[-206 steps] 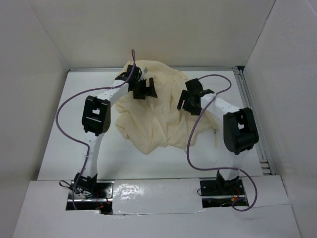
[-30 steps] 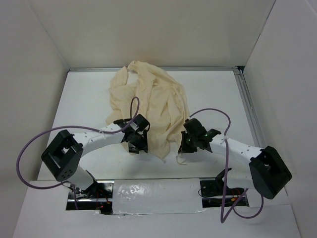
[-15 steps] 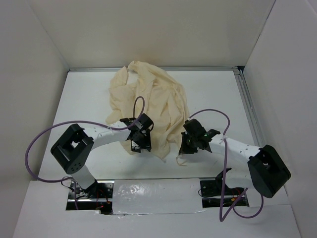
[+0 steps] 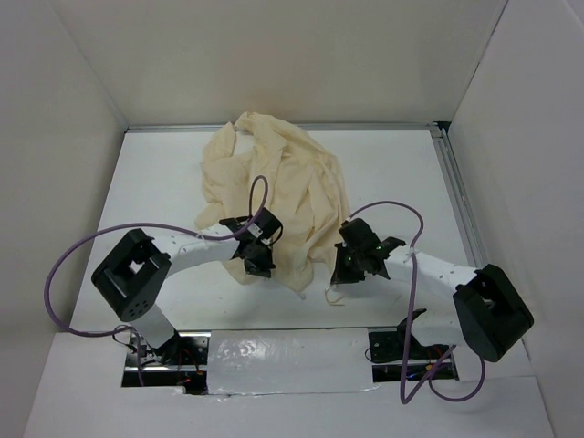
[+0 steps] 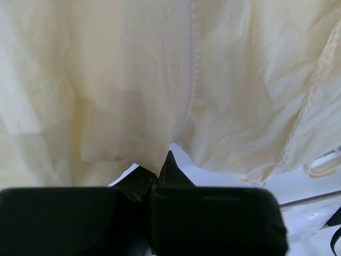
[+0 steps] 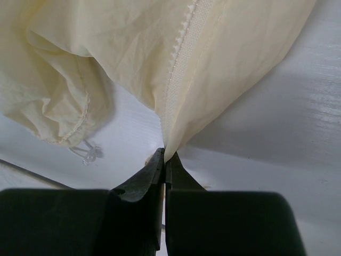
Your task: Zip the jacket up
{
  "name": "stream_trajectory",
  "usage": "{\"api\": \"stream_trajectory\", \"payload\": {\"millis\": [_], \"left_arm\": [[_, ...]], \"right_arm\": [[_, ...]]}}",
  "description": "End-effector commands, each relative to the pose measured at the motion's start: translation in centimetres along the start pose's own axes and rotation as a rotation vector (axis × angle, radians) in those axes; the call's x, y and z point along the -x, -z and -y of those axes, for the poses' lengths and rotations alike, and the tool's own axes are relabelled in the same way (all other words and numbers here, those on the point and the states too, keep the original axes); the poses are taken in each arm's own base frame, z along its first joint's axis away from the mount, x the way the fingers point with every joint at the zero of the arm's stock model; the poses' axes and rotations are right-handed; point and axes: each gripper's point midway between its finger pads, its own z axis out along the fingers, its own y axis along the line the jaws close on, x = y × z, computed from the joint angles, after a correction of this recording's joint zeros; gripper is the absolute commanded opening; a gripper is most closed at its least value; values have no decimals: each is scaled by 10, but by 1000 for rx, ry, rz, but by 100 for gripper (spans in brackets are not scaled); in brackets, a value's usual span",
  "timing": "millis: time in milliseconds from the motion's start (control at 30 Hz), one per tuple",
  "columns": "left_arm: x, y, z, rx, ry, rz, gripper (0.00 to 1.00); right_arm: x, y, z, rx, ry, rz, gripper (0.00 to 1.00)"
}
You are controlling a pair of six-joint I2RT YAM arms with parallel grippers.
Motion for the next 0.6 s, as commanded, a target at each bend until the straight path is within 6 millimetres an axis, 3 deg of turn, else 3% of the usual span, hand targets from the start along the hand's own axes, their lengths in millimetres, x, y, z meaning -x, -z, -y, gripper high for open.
{"api": "stream_trajectory", "payload": {"millis": [0, 200, 333, 567], "left_arm": [[0, 16, 2, -30, -10, 19, 0], [1, 45, 6, -97, -6, 70, 0], [10, 73, 25, -218, -55, 129, 0], [30, 132, 64, -461, -154, 277, 0]], "right_arm": [[7, 1, -5, 34, 16, 24, 2], [11, 8, -13, 85, 42, 51, 0], [24, 24, -33, 190, 89, 119, 0], [59, 85, -86, 471, 219, 306, 0]]}}
